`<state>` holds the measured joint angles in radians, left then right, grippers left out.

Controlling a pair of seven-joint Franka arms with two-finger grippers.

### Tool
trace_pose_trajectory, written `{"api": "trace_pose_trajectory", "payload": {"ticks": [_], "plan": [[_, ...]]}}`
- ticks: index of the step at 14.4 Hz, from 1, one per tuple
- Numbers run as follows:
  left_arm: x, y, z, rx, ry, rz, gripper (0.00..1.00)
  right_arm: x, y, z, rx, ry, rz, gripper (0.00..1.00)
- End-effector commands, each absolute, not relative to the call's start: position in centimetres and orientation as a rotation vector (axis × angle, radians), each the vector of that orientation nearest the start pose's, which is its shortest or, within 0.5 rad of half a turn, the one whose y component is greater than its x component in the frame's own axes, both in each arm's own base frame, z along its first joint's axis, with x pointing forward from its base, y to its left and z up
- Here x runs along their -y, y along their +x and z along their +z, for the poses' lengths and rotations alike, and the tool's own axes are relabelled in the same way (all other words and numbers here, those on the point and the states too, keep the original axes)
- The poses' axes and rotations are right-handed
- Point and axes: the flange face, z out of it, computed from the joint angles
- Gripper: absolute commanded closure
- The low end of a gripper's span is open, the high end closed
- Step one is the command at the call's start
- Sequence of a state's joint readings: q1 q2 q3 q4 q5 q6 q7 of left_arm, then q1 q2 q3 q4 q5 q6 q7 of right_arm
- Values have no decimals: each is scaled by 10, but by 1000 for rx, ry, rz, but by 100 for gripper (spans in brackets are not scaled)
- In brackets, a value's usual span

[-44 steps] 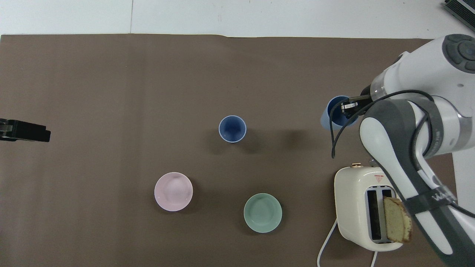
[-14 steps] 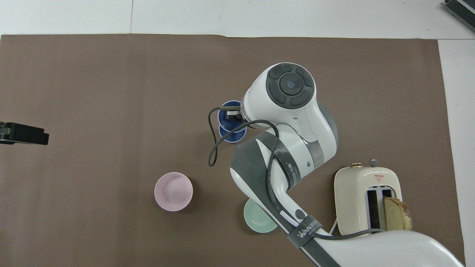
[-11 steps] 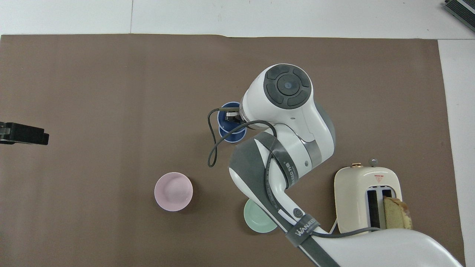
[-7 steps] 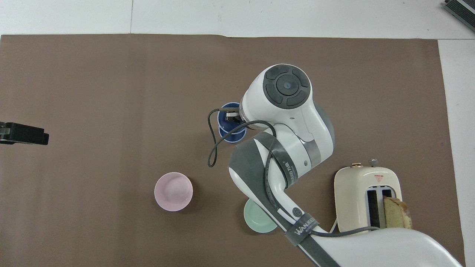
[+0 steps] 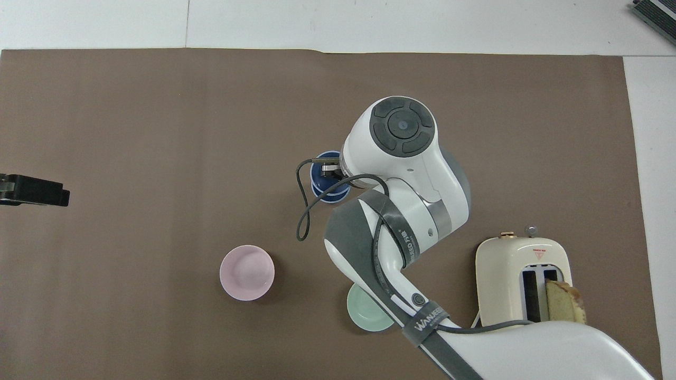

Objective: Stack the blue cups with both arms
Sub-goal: 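Lower the held cup into the placed blue cup and release it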

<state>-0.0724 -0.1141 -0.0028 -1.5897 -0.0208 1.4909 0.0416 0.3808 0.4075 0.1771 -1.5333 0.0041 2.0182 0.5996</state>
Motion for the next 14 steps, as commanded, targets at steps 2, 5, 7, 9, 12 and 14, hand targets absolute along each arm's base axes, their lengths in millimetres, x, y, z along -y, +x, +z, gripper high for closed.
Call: {"api": "trace_pose_trajectory", "payload": {"ticks": [2, 5, 7, 9, 12, 14], "plan": [[38, 501, 672, -170, -3166, -14, 0, -355, 590, 421, -99, -3020, -59, 100], [38, 501, 671, -170, -3166, -11, 0, -354, 588, 413, -97, -3028, -42, 100], [38, 501, 671, -170, -3167, -11, 0, -353, 586, 407, -95, -3034, -31, 100], [38, 501, 671, -170, -3166, -11, 0, -352, 585, 402, -86, -3039, -22, 100], [38, 501, 671, -170, -3167, -11, 0, -350, 585, 399, -88, -3042, -15, 100], [38, 501, 671, -170, -3167, -9, 0, -350, 585, 400, -90, -3041, -17, 73]]}}
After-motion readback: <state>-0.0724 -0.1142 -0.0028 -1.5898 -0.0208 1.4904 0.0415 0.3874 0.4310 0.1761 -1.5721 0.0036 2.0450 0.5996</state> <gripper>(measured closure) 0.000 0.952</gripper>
